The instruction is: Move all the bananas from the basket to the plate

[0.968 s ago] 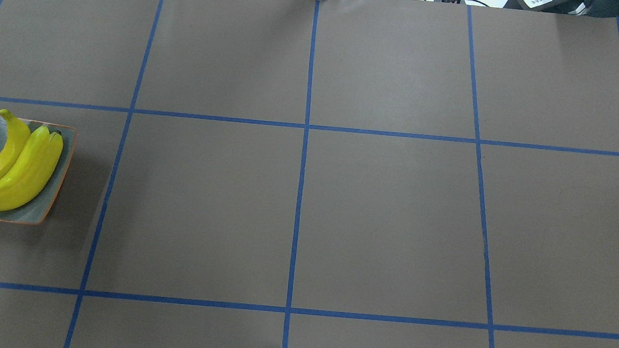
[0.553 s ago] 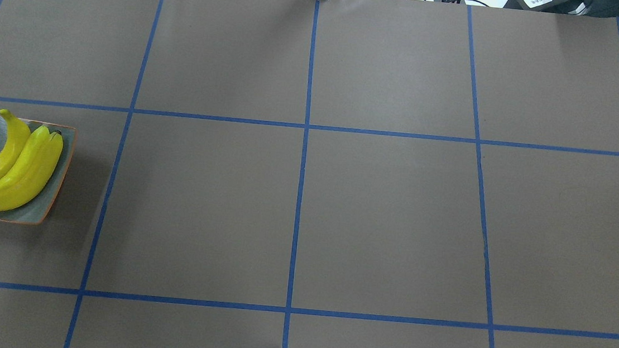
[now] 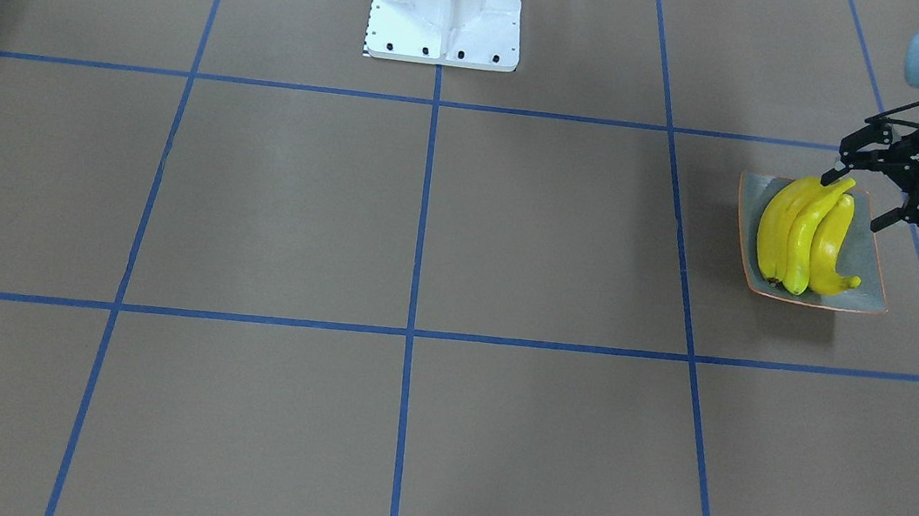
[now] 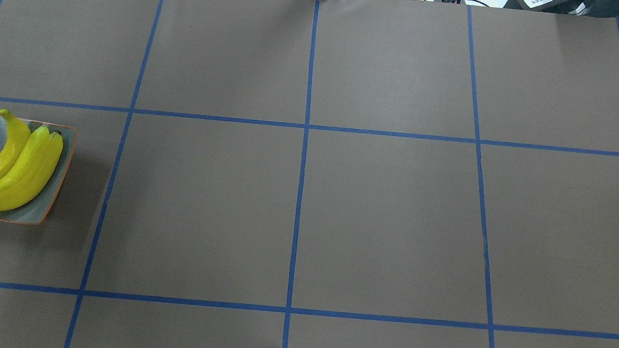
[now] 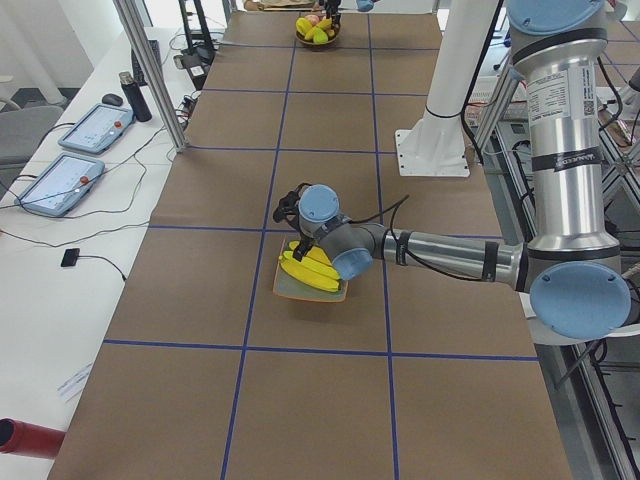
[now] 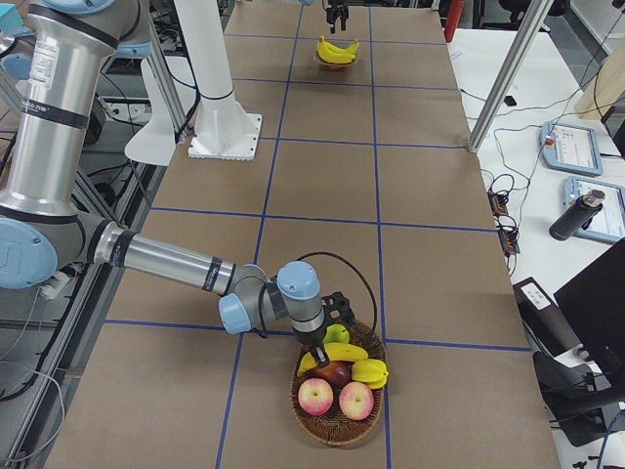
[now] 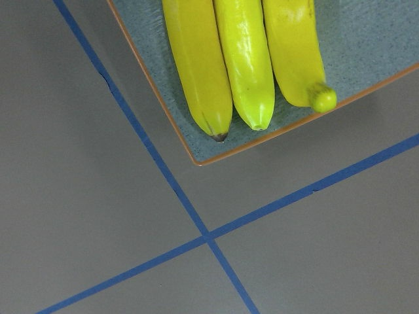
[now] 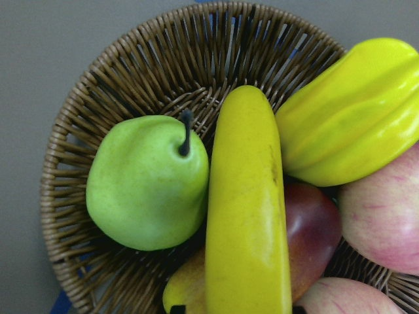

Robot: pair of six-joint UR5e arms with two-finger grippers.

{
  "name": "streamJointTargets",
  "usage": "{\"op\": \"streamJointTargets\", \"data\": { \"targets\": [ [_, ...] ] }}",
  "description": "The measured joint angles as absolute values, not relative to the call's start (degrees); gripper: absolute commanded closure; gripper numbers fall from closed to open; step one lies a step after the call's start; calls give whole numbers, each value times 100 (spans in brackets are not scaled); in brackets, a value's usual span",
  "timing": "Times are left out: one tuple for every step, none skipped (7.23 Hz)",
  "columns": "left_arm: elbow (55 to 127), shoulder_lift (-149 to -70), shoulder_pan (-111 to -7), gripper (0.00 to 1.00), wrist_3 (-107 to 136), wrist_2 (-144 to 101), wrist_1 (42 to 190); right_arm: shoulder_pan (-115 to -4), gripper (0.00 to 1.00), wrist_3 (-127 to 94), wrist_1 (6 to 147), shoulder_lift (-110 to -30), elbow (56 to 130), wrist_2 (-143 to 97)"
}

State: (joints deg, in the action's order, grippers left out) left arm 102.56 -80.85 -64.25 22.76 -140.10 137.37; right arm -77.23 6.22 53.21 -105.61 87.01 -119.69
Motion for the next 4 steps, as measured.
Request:
{"op": "streamJointTargets", "data": {
  "targets": [
    [10252,-8086,-6425,0,2278,-14010,13737,-7721,93,734,5308,-10558,8703,-11924],
    [10250,-8086,-6425,0,2280,-14011,13737,-7725,100,847,5303,-10554,8720,-11878],
    [10249,-8086,-6425,0,2279,-14015,13737,-7736,100,906,5302,-10543,8762,-11865],
    [10246,-8086,-6425,0,2279,-14017,13737,-7774,100,933,5309,-10524,8848,-11877]
  ]
}}
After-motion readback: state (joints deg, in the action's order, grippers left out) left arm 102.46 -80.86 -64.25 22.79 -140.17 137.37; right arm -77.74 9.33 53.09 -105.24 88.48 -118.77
